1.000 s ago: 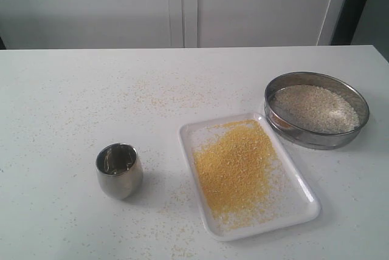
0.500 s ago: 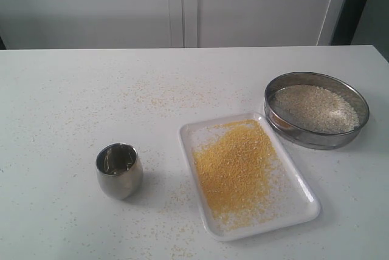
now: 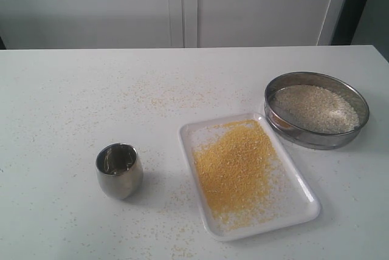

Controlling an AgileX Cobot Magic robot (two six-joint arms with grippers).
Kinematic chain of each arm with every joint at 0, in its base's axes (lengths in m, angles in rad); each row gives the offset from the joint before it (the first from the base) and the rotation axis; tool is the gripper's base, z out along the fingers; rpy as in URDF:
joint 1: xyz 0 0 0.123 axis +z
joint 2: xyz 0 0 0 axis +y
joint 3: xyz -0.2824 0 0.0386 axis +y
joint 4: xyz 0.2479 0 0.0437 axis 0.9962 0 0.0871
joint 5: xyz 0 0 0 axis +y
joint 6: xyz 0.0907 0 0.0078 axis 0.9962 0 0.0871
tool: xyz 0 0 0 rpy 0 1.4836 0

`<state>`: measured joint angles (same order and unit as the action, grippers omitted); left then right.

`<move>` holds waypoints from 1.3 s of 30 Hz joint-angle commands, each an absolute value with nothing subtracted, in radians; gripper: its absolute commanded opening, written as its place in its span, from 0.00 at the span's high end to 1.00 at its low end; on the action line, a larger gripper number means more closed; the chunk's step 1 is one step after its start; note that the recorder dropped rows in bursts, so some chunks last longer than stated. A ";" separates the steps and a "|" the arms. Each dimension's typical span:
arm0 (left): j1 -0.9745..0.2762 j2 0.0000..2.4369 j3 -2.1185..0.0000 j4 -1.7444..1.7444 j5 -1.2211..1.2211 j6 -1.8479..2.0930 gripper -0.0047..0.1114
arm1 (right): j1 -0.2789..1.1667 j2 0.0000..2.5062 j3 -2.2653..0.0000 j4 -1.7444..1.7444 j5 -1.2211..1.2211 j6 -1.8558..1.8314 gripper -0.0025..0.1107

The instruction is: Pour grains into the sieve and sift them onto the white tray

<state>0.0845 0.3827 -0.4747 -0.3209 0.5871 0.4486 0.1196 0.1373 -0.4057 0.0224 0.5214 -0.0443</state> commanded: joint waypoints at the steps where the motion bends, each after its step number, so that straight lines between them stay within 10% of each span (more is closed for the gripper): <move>1: 0.078 0.378 -0.471 -0.330 0.597 0.448 0.96 | 0.120 0.098 -0.345 0.018 0.512 -0.048 0.98; 39: 0.078 0.378 -0.471 -0.330 0.598 0.448 0.96 | 0.120 0.000 0.000 0.018 0.343 -0.024 0.98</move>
<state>0.0845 0.3827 -0.4747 -0.3209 0.5871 0.4486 0.1196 0.0051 -0.0054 0.0206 0.3611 -0.0274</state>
